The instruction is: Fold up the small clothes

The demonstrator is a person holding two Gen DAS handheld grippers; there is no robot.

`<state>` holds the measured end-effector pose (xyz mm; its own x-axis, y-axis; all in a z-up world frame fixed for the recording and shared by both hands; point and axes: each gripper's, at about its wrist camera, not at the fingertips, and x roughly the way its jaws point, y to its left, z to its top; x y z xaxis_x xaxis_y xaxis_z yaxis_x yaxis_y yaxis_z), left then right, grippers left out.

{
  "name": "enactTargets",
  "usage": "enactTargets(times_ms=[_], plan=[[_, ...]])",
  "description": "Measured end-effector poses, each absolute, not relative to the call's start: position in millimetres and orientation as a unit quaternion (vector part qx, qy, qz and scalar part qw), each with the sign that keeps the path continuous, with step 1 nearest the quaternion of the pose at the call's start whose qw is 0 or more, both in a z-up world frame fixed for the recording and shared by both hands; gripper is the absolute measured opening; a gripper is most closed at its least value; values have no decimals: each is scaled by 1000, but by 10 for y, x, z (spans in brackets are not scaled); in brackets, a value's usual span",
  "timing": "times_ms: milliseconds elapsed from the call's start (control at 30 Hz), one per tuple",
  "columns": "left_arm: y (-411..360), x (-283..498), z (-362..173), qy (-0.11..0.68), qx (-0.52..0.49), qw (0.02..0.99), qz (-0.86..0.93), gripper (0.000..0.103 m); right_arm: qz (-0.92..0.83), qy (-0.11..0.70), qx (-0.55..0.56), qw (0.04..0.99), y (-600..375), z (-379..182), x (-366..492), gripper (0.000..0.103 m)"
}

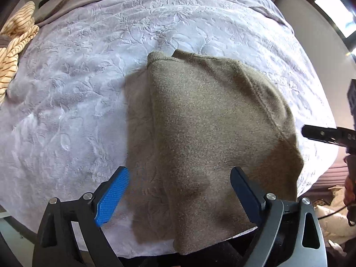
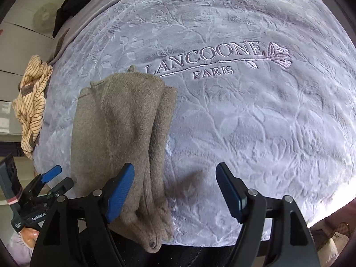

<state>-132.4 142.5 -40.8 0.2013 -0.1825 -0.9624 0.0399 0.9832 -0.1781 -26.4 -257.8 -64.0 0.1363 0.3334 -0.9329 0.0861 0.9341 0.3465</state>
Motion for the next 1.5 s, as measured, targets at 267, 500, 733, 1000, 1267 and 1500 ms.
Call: enactTargets(times_ms=[267,500,733,1000,1267,1500], plan=[[1390,-1305,-430,636,-13,770,-47,93,72,658,130,738,-2326,-557,-472,81],[1463,-1364,-476,640,-18,766,-51,93,45,658,37,751,-2093,-728,-438,84],[1496,-1421,-530,644,-29,762,-59,93,30,664,54,745,-2274,-1009,-412,102],[1501,-1402,-478,640,-30,765,-63,93,35,674,116,729,-2395,-742,-567,102],[1445,-1296,-192,629,-32,774,-66,93,45,649,140,746,-2214,-357,-578,102],[1432,-1250,-51,632,-38,773,-37,93,35,639,109,760,-1889,-166,-557,102]])
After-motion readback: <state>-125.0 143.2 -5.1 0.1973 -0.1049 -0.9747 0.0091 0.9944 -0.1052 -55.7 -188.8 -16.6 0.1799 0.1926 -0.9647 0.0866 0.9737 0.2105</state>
